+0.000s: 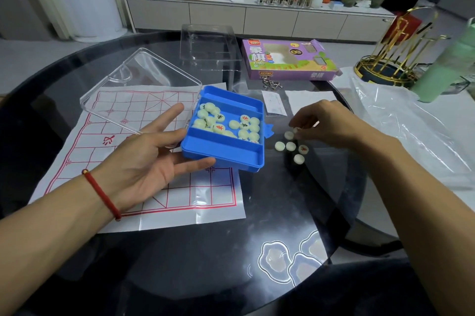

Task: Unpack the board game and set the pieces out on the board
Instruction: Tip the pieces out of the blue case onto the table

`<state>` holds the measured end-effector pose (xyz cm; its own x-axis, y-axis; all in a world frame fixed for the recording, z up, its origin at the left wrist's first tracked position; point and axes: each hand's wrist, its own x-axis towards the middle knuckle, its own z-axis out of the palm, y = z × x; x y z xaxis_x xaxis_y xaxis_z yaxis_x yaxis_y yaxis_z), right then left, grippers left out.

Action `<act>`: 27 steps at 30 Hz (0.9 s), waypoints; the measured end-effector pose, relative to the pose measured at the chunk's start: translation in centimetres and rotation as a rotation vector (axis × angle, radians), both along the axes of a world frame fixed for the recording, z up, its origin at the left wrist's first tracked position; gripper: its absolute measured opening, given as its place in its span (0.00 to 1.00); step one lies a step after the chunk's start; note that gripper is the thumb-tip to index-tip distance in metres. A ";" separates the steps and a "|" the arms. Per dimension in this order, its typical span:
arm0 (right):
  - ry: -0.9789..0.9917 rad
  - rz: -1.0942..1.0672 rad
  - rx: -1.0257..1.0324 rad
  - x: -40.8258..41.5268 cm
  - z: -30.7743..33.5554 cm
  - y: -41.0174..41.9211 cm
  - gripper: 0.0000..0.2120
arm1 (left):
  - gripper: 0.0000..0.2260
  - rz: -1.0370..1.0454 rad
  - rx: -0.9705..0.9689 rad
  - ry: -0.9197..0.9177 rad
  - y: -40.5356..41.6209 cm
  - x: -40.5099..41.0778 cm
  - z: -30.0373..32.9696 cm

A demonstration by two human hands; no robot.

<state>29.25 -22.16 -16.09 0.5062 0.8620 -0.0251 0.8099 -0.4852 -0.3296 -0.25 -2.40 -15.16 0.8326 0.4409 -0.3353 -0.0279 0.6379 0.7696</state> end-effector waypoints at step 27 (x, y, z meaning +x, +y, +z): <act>0.074 -0.055 -0.031 0.6 0.4 -1.7 0.11 | 0.24 0.005 -0.011 0.001 0.2 -0.2 0.2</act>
<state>29.90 -23.91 -15.72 0.5484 0.8313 -0.0906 0.7558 -0.5390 -0.3718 -0.46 -2.25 -15.00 0.8300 0.4412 -0.3412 -0.0301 0.6462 0.7625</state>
